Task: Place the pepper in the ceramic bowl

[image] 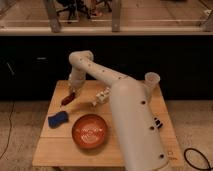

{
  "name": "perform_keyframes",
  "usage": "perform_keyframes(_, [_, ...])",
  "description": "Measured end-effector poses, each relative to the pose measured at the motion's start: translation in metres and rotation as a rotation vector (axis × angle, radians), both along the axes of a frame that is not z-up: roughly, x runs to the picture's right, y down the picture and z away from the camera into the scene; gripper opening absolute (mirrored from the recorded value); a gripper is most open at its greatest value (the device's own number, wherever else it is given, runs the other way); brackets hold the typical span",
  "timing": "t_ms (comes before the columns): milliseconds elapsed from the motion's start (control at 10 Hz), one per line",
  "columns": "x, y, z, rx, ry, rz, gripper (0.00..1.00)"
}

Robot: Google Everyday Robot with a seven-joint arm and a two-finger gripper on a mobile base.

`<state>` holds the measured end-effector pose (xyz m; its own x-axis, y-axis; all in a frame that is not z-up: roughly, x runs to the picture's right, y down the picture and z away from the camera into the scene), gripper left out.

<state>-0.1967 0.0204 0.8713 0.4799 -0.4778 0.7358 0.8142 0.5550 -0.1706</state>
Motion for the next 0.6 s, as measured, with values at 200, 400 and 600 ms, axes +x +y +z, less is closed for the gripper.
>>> perform_keyframes(200, [-0.003, -0.001, -0.017, 0.021, -0.008, -0.006, 0.00])
perform_keyframes(400, [-0.009, -0.006, -0.035, 0.049, -0.028, -0.008, 0.00])
perform_keyframes(600, [-0.011, -0.009, -0.048, 0.069, -0.043, -0.007, 0.00])
